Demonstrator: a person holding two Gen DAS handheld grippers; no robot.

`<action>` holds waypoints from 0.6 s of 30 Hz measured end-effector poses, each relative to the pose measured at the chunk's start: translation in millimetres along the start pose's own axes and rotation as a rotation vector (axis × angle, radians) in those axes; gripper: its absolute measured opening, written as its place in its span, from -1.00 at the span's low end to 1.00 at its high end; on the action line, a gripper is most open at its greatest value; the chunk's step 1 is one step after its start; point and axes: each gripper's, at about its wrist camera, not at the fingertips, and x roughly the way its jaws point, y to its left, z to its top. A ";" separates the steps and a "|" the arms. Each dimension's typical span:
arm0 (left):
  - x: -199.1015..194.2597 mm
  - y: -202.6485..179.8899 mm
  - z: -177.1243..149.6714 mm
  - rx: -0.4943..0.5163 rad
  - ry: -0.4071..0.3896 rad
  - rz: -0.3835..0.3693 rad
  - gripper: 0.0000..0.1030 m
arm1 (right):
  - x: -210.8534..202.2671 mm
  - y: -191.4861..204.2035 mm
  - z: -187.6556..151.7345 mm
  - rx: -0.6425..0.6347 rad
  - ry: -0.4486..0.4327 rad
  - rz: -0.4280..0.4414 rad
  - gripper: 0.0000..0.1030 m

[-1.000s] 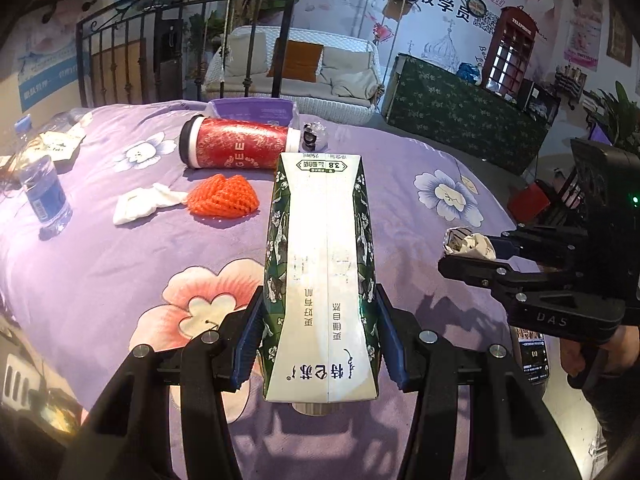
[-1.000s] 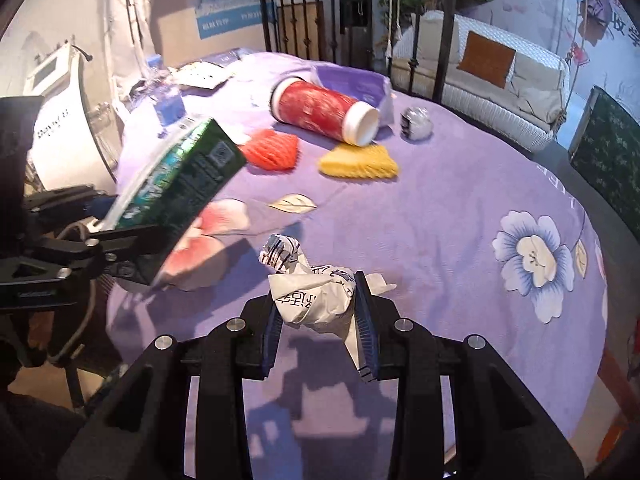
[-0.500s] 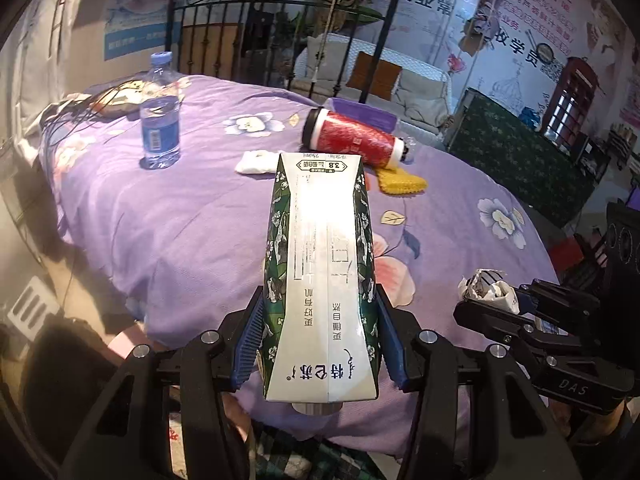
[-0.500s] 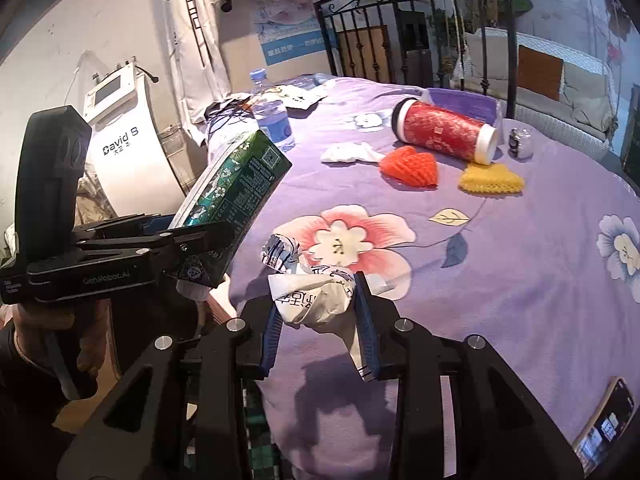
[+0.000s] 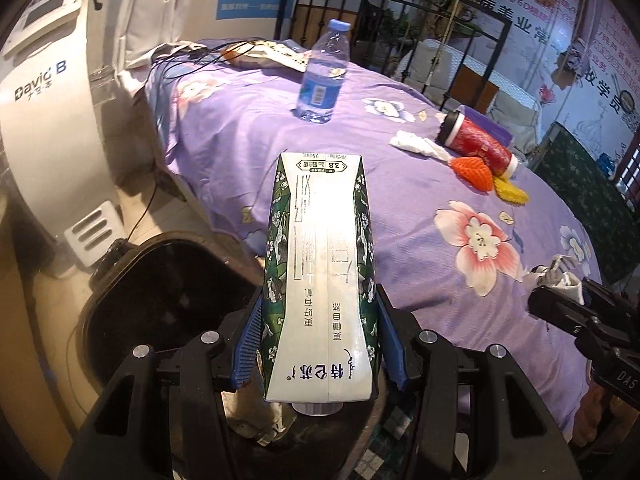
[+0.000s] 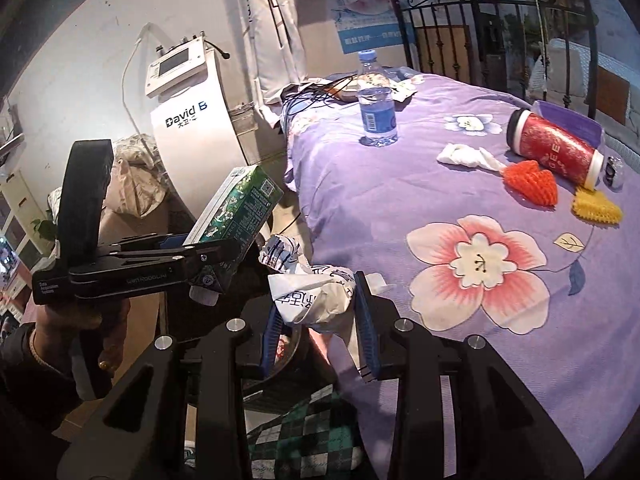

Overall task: Collect trash
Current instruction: 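Carry the carton and paper to the black bin and release both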

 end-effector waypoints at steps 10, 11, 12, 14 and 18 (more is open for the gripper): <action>37.9 67.6 -26.4 -0.148 0.169 0.152 -0.02 | 9.7 14.1 -1.8 -0.014 0.016 0.028 -0.33; 44.8 72.6 -27.9 -0.159 0.199 0.157 -0.02 | 9.3 13.7 -2.1 -0.011 0.016 0.027 -0.33; 51.5 75.8 -29.5 -0.163 0.232 0.159 -0.02 | 9.3 13.2 -2.5 -0.009 0.016 0.026 -0.33; 60.7 81.4 -32.3 -0.189 0.268 0.155 -0.01 | 8.7 12.2 -3.2 -0.004 0.016 0.024 -0.33; 76.5 86.3 -37.3 -0.212 0.354 0.160 0.08 | 8.8 11.3 -3.5 -0.001 0.016 0.023 -0.33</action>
